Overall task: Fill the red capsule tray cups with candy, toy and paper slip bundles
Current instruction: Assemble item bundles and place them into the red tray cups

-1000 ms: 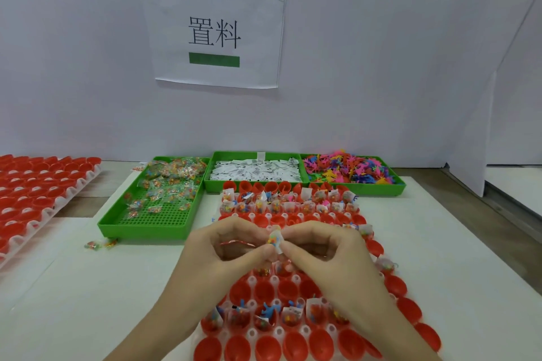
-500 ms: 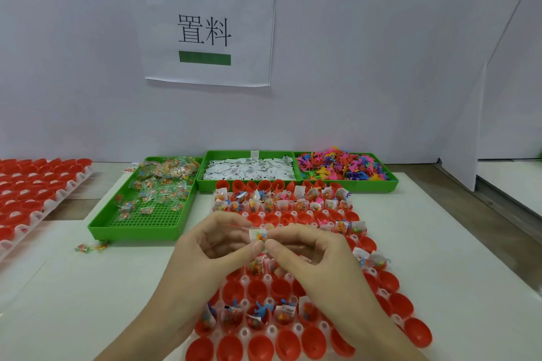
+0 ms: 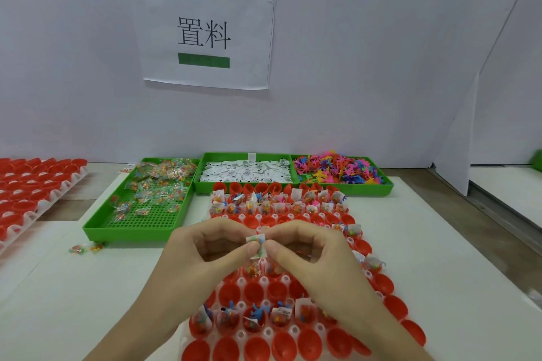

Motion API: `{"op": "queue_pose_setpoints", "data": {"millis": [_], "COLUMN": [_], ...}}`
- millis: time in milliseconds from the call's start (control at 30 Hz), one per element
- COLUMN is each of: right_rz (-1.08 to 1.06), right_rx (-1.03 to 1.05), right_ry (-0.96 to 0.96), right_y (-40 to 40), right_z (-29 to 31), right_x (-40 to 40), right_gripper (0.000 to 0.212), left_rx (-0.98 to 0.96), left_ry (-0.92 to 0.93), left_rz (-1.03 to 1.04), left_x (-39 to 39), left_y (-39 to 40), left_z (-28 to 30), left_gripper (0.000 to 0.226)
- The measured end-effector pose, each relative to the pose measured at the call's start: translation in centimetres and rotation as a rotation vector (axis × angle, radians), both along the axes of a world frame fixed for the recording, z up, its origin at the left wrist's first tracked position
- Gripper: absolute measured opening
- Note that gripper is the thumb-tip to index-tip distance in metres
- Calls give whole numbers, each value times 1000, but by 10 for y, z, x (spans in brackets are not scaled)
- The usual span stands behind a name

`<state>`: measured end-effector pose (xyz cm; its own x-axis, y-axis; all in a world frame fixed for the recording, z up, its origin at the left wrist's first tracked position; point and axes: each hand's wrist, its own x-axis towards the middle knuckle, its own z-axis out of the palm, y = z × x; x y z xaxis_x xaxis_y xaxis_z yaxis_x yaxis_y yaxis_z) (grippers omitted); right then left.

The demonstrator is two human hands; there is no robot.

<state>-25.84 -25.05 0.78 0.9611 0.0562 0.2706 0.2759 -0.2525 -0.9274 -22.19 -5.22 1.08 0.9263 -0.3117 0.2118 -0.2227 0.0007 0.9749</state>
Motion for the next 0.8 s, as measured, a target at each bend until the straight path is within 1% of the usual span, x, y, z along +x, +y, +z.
{"op": "queue_pose_setpoints", "data": {"millis": [67, 200, 333, 400, 533, 633, 733, 800], "right_rz": [-3, -80, -306, -427, -632, -691, -742, -784], "right_rx": [-67, -184, -371, -477, -794, -964, -1100, -1145], "right_ry": [13, -12, 5, 54, 146, 207, 200, 207], "right_y": [-9, -38, -83, -110, -163, -175, -173, -170], "right_z": [7, 26, 37, 35, 19, 6, -1, -1], "right_x": [8, 42, 100, 132, 176, 188, 194, 195], "right_gripper": [14, 18, 15, 15, 22, 28, 33, 25], "left_rx": [15, 4, -9, -2, 14, 21, 26, 29], "left_ry": [-1, 12, 24, 25, 30, 32, 32, 33], "left_rz": [13, 44, 70, 73, 80, 79, 81, 78], "left_x": [2, 7, 10, 11, 12, 13, 13, 13], "left_y": [2, 7, 10, 12, 12, 13, 15, 15], "left_z": [-1, 0, 2, 2, 0, 0, 0, 0], "left_gripper": [19, 21, 23, 21, 19, 21, 22, 21]}}
